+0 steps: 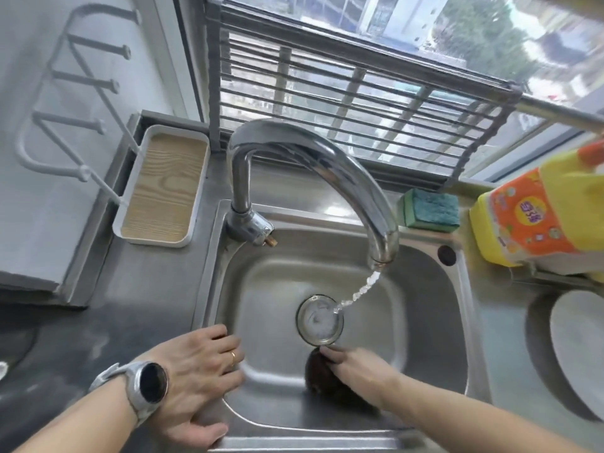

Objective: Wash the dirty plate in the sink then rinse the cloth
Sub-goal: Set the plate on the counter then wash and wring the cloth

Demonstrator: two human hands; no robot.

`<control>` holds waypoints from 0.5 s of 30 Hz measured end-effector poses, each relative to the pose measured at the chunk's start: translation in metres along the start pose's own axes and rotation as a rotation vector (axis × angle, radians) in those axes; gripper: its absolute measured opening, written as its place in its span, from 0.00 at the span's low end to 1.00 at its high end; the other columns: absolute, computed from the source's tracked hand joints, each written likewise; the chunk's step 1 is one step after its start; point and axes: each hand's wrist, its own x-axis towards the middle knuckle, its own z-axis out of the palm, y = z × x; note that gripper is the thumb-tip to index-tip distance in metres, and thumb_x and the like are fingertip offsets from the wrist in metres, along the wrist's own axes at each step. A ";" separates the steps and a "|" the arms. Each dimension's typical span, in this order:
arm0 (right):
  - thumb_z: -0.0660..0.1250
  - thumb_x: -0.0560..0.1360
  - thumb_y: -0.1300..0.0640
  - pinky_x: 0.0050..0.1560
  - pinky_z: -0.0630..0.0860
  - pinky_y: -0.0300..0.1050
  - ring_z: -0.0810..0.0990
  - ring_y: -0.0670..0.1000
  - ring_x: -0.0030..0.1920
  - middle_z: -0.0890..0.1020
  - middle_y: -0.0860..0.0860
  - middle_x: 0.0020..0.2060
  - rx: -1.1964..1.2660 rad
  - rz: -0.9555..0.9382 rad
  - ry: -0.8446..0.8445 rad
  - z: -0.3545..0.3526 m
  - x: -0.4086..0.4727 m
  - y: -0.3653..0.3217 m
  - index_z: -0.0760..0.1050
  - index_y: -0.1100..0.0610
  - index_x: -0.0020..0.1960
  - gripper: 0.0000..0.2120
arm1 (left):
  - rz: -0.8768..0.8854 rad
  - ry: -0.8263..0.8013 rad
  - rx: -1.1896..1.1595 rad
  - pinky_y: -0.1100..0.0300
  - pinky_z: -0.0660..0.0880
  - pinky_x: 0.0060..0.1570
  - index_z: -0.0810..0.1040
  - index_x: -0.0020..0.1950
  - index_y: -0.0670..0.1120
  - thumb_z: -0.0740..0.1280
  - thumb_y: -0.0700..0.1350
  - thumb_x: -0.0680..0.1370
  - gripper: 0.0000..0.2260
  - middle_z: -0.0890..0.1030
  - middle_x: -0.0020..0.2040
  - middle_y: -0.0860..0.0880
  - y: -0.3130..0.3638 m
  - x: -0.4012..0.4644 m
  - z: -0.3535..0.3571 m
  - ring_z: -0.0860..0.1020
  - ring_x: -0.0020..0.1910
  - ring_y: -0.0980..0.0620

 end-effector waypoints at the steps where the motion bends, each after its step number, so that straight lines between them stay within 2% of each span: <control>1: 0.54 0.82 0.54 0.66 0.68 0.43 0.72 0.54 0.71 0.69 0.47 0.75 0.036 0.072 0.010 -0.004 -0.008 0.015 0.67 0.48 0.76 0.23 | 0.003 0.004 -0.001 0.50 0.72 0.42 0.69 0.39 0.48 0.62 0.66 0.72 0.20 0.74 0.38 0.45 0.000 -0.001 0.001 0.70 0.37 0.42; 2: 0.55 0.81 0.54 0.64 0.71 0.43 0.76 0.54 0.67 0.73 0.48 0.72 0.059 0.137 -0.009 -0.009 -0.010 0.031 0.68 0.47 0.74 0.22 | 0.006 0.010 -0.002 0.50 0.71 0.42 0.69 0.39 0.48 0.63 0.66 0.72 0.20 0.74 0.38 0.45 -0.001 -0.001 0.001 0.70 0.38 0.43; 4: 0.59 0.80 0.55 0.52 0.79 0.46 0.82 0.56 0.55 0.77 0.53 0.64 0.054 0.257 0.027 -0.021 0.000 0.049 0.75 0.51 0.67 0.17 | 0.008 0.015 -0.002 0.51 0.70 0.41 0.69 0.39 0.48 0.63 0.65 0.72 0.20 0.73 0.38 0.45 -0.002 -0.002 -0.001 0.70 0.37 0.43; 5: 0.63 0.78 0.57 0.49 0.79 0.47 0.82 0.57 0.54 0.78 0.54 0.61 0.010 0.261 0.066 -0.027 0.009 0.057 0.77 0.54 0.63 0.15 | 0.014 0.016 0.000 0.51 0.70 0.42 0.69 0.39 0.48 0.63 0.65 0.72 0.20 0.74 0.38 0.45 -0.002 -0.001 -0.001 0.70 0.38 0.43; 8: 0.67 0.75 0.61 0.51 0.75 0.45 0.79 0.62 0.58 0.80 0.56 0.51 -0.039 0.324 0.233 -0.048 0.039 0.071 0.78 0.63 0.60 0.14 | 0.011 0.019 0.000 0.50 0.69 0.42 0.68 0.39 0.48 0.63 0.65 0.73 0.20 0.74 0.39 0.45 -0.003 0.001 -0.002 0.70 0.37 0.43; 11: 0.69 0.73 0.63 0.57 0.77 0.54 0.76 0.62 0.62 0.76 0.61 0.62 -0.176 0.244 0.272 -0.067 0.061 0.077 0.78 0.65 0.60 0.15 | 0.013 0.014 -0.009 0.51 0.70 0.41 0.68 0.39 0.48 0.64 0.65 0.72 0.20 0.73 0.38 0.45 -0.001 0.003 -0.004 0.70 0.37 0.43; 12: 0.69 0.73 0.64 0.54 0.78 0.57 0.76 0.63 0.61 0.76 0.61 0.63 -0.203 0.211 0.254 -0.067 0.061 0.080 0.78 0.64 0.59 0.15 | 0.011 0.014 -0.015 0.51 0.70 0.41 0.69 0.39 0.48 0.64 0.65 0.72 0.20 0.74 0.38 0.45 0.000 0.004 -0.004 0.70 0.38 0.43; 13: 0.71 0.71 0.64 0.46 0.81 0.58 0.78 0.63 0.57 0.77 0.61 0.61 -0.232 0.199 0.237 -0.067 0.058 0.082 0.80 0.63 0.56 0.14 | 0.004 0.016 -0.016 0.51 0.71 0.41 0.69 0.39 0.48 0.64 0.65 0.72 0.20 0.74 0.38 0.45 0.000 0.004 -0.004 0.70 0.38 0.43; 14: 0.74 0.68 0.63 0.36 0.81 0.56 0.79 0.63 0.52 0.79 0.61 0.57 -0.267 0.235 0.203 -0.065 0.048 0.083 0.81 0.62 0.53 0.14 | 0.002 0.018 -0.017 0.51 0.71 0.41 0.69 0.39 0.48 0.64 0.65 0.71 0.20 0.74 0.39 0.45 0.000 0.003 -0.004 0.70 0.38 0.43; 15: 0.74 0.67 0.63 0.33 0.80 0.53 0.79 0.62 0.50 0.80 0.60 0.56 -0.306 0.306 0.186 -0.061 0.037 0.085 0.82 0.62 0.52 0.13 | 0.004 0.015 -0.019 0.50 0.71 0.41 0.69 0.39 0.48 0.64 0.65 0.72 0.20 0.74 0.39 0.45 0.000 0.003 -0.004 0.70 0.38 0.43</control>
